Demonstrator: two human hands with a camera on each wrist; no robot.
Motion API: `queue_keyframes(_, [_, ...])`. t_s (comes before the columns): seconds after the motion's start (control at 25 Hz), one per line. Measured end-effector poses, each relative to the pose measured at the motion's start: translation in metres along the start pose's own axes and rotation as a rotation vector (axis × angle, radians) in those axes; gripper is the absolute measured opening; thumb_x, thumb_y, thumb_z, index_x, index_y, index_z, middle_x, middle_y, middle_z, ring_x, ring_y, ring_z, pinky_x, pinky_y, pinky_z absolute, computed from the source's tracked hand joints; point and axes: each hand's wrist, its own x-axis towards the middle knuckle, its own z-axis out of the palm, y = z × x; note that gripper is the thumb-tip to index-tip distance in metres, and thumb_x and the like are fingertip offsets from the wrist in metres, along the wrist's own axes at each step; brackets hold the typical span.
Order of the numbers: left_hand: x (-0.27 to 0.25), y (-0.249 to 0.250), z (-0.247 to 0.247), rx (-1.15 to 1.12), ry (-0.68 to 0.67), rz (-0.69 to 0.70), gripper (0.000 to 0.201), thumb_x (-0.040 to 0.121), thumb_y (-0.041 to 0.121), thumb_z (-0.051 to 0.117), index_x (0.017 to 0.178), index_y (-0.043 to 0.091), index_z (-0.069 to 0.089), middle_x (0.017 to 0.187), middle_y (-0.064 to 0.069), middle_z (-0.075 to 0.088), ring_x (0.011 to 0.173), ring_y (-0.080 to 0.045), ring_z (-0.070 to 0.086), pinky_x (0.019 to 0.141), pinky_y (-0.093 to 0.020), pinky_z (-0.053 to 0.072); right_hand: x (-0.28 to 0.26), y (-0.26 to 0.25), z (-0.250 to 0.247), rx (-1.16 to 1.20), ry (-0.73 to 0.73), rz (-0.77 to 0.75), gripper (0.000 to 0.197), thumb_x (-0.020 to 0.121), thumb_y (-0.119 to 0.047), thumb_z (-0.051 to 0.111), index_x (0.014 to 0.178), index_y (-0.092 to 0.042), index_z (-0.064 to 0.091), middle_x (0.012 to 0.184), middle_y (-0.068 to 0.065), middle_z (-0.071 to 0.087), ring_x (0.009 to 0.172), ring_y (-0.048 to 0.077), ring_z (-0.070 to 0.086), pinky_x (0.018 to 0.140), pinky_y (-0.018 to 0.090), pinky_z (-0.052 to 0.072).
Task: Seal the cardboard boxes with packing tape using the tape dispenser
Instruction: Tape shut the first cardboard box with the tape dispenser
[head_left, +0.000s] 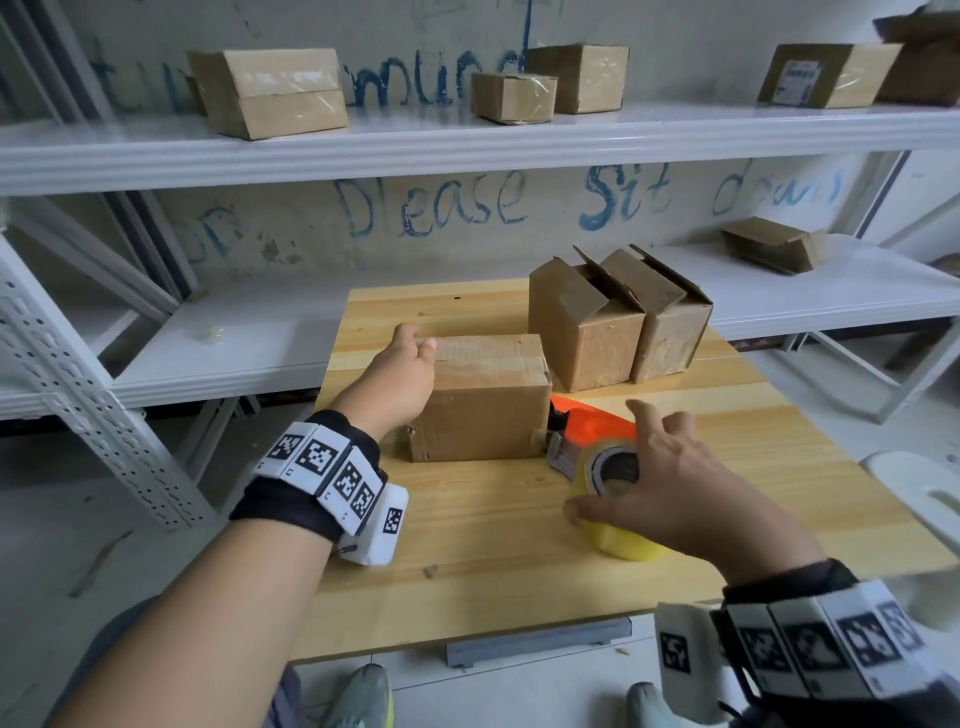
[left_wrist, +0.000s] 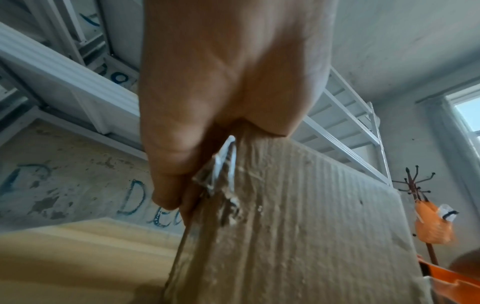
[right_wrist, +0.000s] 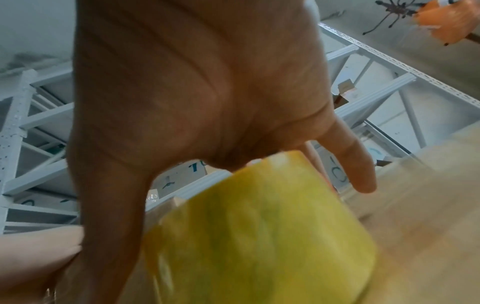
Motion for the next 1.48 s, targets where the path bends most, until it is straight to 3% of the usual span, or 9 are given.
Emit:
queue_keyframes(0.08, [0.006,0.000,-0.002,0.019,-0.008,0.036,0.049,0.109,0.040,0.022,0.155,0.023,0.023,0.138,-0.008,0.054,0.094,-0.020,0.051,0.080,-0.033,0.039,0.001,0.005,0.003,-0.047,-0.018,-0.024,0.129,0.051,-0.075,0.076,0.151,-0.027,0.010,0.130,0.005,0.041,0.122,0.027,0.045,0.098,0.039,0.049])
queue_keyframes(0.24, [0.012,0.002,-0.004,0.084,-0.007,0.106,0.040,0.110,0.029,0.020,0.142,0.025,0.043,0.075,-0.001,0.051,0.060,-0.017,0.045,0.054,-0.031,0.033,0.004,0.015,0.008,-0.032,0.122,-0.038,0.092,0.053,-0.069,0.075,0.125,-0.026,0.036,0.100,-0.004,0.048,0.094,0.019,0.053,0.078,0.033,0.053])
queue_keyframes(0.4, [0.019,0.000,-0.003,0.108,0.061,0.092,0.040,0.108,0.024,0.023,0.142,0.023,0.045,0.092,-0.001,0.058,0.071,-0.019,0.054,0.057,-0.030,0.036,0.003,0.028,0.006,0.083,0.267,0.006,0.081,0.054,-0.066,0.078,0.112,-0.023,0.039,0.095,-0.003,0.051,0.087,0.020,0.054,0.070,0.031,0.048])
queue_keyframes(0.56, [0.021,-0.006,-0.010,0.083,-0.002,0.179,0.040,0.110,0.031,0.025,0.143,0.035,0.048,0.138,-0.005,0.049,0.098,-0.018,0.053,0.073,-0.028,0.039,0.004,0.034,0.004,0.237,0.350,-0.169,0.085,0.056,-0.057,0.083,0.123,-0.029,0.039,0.103,-0.010,0.052,0.093,0.010,0.052,0.072,0.022,0.040])
queue_keyframes(0.84, [0.018,0.001,-0.004,0.293,0.224,0.565,0.026,0.102,0.031,0.052,0.117,0.023,0.072,0.122,0.007,0.060,0.117,-0.015,0.045,0.099,-0.030,0.036,0.010,0.025,0.004,0.357,0.509,-0.514,0.107,0.054,-0.035,0.094,0.143,-0.033,0.035,0.131,-0.014,0.043,0.119,0.006,0.048,0.099,0.025,0.042])
queue_keyframes(0.96, [0.015,0.006,-0.004,0.386,0.257,0.616,0.025,0.100,0.038,0.056,0.109,0.025,0.076,0.106,0.007,0.053,0.102,-0.015,0.049,0.083,-0.028,0.037,0.014,0.025,0.007,0.355,0.530,-0.534,0.112,0.051,-0.030,0.097,0.144,-0.041,0.034,0.139,-0.005,0.029,0.120,-0.005,0.042,0.098,0.011,0.039])
queue_keyframes(1.08, [0.002,0.013,-0.009,0.438,0.140,0.563,0.044,0.095,0.064,0.042,0.112,0.037,0.072,0.103,0.011,0.051,0.103,-0.011,0.047,0.074,-0.032,0.037,0.018,0.026,0.009,0.338,0.568,-0.537,0.113,0.052,-0.026,0.096,0.145,-0.042,0.034,0.137,-0.005,0.029,0.118,-0.008,0.039,0.095,0.003,0.035])
queue_keyframes(1.2, [-0.009,0.017,-0.011,0.501,0.019,0.504,0.097,0.061,0.099,0.025,0.126,0.039,0.064,0.116,0.018,0.044,0.117,-0.006,0.037,0.086,-0.034,0.038,0.019,0.026,0.007,0.339,0.627,-0.521,0.114,0.052,-0.020,0.096,0.145,-0.039,0.033,0.138,-0.001,0.031,0.119,0.007,0.042,0.098,0.013,0.037])
queue_keyframes(1.48, [-0.016,0.004,-0.004,0.277,-0.224,0.430,0.119,0.046,0.093,0.062,0.151,0.042,0.037,0.154,0.037,0.019,0.149,-0.006,0.018,0.120,-0.045,0.028,0.020,0.021,0.009,0.312,0.680,-0.537,0.114,0.052,-0.017,0.096,0.144,-0.041,0.033,0.138,0.001,0.029,0.120,0.015,0.043,0.098,0.019,0.040])
